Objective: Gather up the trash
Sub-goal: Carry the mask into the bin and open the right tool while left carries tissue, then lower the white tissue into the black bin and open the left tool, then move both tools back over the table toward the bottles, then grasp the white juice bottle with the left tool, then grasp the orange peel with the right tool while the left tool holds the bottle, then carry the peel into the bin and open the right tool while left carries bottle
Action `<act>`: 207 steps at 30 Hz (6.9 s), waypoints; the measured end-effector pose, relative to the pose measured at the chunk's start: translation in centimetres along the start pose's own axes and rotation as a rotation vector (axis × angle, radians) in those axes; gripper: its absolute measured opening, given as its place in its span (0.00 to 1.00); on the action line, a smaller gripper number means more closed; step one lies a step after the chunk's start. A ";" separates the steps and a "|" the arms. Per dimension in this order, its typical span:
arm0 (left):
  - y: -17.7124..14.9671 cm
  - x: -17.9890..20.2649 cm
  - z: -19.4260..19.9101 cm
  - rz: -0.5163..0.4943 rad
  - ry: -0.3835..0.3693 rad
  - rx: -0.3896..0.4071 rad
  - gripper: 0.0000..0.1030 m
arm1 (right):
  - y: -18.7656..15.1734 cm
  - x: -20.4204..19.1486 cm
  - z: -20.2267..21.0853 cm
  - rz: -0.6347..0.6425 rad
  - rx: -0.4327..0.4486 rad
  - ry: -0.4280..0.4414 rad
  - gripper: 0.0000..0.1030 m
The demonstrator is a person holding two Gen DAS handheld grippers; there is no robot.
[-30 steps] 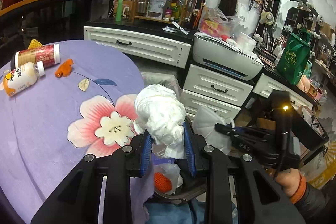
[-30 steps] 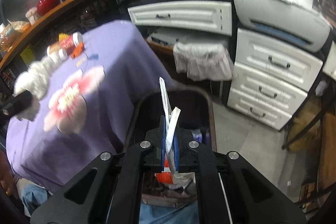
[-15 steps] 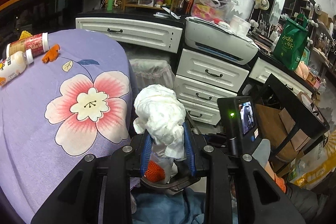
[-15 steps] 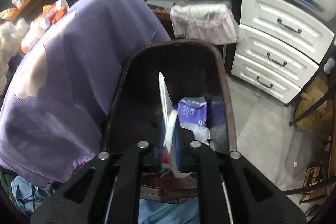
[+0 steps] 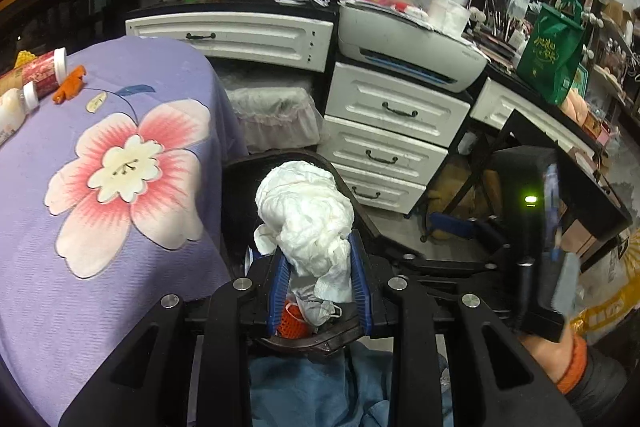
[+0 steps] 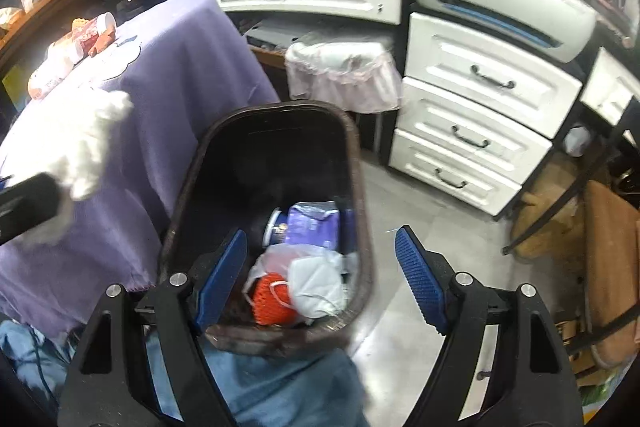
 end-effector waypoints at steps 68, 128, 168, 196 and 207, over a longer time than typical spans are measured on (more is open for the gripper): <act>2.1 -7.0 7.1 -0.079 0.131 0.087 0.94 | 2.2 -3.1 5.4 -0.043 0.068 0.206 0.78; 10.6 -35.2 3.6 -0.395 0.468 -0.294 0.61 | 14.9 -24.4 2.0 0.317 0.077 0.464 0.79; 7.6 -32.7 13.2 0.247 0.414 0.323 0.61 | 26.3 -38.8 -12.9 0.408 -0.070 0.256 0.58; 7.4 -29.3 11.9 0.149 0.389 0.320 0.61 | 19.8 -21.6 0.8 0.164 0.037 0.397 0.38; 6.0 -19.7 14.0 0.102 0.241 0.356 0.61 | 13.6 -13.2 5.8 0.157 0.131 0.252 0.38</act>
Point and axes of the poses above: each gripper's, at about its wrist camera, not at the fingertips, and z roughly against the way its jaws point, x to its right, y to its top, the point moved 5 cm from there along -z, roughly the way its jaws point, and after that the axes turned 4 degrees about -x, right-handed, at the moved point
